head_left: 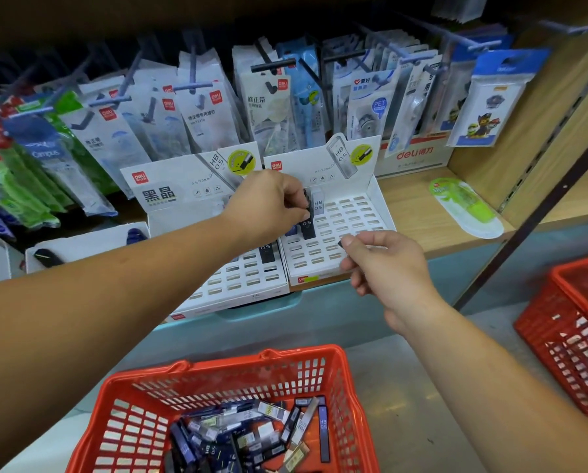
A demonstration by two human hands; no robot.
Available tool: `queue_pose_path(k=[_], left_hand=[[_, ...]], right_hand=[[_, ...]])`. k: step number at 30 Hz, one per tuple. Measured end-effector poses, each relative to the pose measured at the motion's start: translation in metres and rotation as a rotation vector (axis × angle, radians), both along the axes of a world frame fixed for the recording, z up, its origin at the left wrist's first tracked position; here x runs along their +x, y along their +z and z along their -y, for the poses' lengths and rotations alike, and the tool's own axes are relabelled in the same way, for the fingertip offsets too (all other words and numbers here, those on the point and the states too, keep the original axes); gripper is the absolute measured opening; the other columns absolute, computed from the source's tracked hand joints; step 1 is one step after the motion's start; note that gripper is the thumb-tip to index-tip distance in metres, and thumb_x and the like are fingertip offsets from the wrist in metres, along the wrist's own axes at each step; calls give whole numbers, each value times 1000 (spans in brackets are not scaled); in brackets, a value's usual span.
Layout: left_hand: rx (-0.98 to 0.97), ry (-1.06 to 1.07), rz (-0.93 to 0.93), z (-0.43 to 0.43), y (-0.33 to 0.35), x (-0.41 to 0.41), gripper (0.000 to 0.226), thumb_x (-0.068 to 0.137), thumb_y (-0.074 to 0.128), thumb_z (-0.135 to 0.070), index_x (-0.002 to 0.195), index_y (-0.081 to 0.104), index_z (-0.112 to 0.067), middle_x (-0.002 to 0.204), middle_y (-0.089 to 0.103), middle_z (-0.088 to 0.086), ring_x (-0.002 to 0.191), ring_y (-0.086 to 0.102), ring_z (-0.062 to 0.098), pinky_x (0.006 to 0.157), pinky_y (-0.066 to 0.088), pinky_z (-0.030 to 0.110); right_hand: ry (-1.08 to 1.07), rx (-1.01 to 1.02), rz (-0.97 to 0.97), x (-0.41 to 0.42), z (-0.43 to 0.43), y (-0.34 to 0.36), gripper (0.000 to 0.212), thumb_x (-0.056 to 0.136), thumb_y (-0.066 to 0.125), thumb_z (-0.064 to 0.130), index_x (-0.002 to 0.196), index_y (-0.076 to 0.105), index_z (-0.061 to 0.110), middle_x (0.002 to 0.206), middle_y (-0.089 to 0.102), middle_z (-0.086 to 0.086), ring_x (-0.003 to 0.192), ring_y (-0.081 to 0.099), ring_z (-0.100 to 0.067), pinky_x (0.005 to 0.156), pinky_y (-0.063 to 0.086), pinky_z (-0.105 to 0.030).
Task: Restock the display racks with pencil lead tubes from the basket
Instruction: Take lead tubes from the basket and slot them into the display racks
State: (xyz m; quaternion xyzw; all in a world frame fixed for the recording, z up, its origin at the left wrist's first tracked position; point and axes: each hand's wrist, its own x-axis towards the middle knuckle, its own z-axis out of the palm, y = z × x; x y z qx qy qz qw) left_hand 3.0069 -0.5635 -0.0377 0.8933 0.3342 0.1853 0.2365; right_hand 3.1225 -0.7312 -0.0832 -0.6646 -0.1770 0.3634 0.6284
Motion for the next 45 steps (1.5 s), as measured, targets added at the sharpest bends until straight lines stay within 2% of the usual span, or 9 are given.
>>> queue_pose_path(k=[8, 13, 17, 22, 25, 29, 33, 38, 45], left_hand=[[267, -205, -124, 5, 9, 6, 14, 83, 76, -15, 97, 80, -18, 107, 70, 0, 100, 62, 23, 90, 53, 41], [452, -374, -178, 11, 8, -3, 36, 80, 68, -20, 115, 76, -17, 115, 70, 0, 107, 62, 26, 93, 52, 42], [362, -307, -154, 4, 5, -8, 20, 84, 71, -8, 101, 80, -15, 106, 71, -3, 97, 65, 20, 85, 55, 42], [295, -272, -137, 12, 2, -6, 29, 87, 68, -5, 109, 80, -17, 107, 77, -4, 97, 68, 17, 88, 54, 32], [263, -222, -125, 14, 3, -13, 32, 88, 67, -7, 115, 78, -20, 111, 77, -4, 102, 68, 18, 90, 54, 32], [308, -183, -104, 14, -1, -35, 23, 88, 69, -16, 109, 78, -18, 108, 75, -1, 105, 65, 23, 90, 55, 42], [305, -87, -81, 6, -11, -62, 36, 88, 72, -35, 118, 75, -16, 123, 71, 1, 115, 63, 26, 100, 52, 44], [279, -159, -138, 3, -21, -75, 59, 84, 78, -28, 139, 62, -16, 146, 57, 2, 135, 52, 23, 120, 30, 37], [312, -155, -157, 0, -27, -76, 70, 79, 65, -42, 145, 56, -22, 149, 54, -2, 138, 49, 20, 123, 21, 40]], right_hand=[[141, -32, 48, -2, -3, 0, 29, 93, 55, 0, 106, 71, 20, 73, 62, -7, 46, 46, -16, 45, 39, -28], [138, 15, 87, -5, -4, 2, 19, 95, 65, -1, 111, 64, 10, 84, 75, -11, 50, 65, -20, 47, 51, -30], [20, 36, 28, -3, 0, 7, 24, 85, 81, 4, 100, 61, 5, 80, 75, -15, 49, 66, -19, 45, 52, -27], [-6, 54, 137, 2, 0, 4, 6, 89, 78, 9, 90, 72, 9, 53, 63, 8, 42, 49, -7, 44, 44, -20], [16, 37, 202, 2, -6, 0, 16, 98, 66, 10, 88, 74, 19, 62, 62, 8, 53, 53, -9, 55, 52, -23], [3, 28, 293, 0, -17, -6, 27, 100, 62, 12, 80, 71, 29, 75, 68, 4, 68, 61, -17, 80, 61, -47], [-28, 91, 374, -2, -32, -2, 23, 95, 68, 7, 90, 70, 29, 77, 74, 1, 72, 73, -15, 84, 61, -50], [15, 85, 590, -6, -42, -3, 34, 90, 71, 2, 85, 61, 34, 76, 70, -2, 81, 72, -25, 79, 58, -41], [141, 76, 807, -2, -43, -6, 33, 91, 61, -4, 92, 67, 29, 79, 67, 2, 80, 66, -25, 80, 57, -43]])
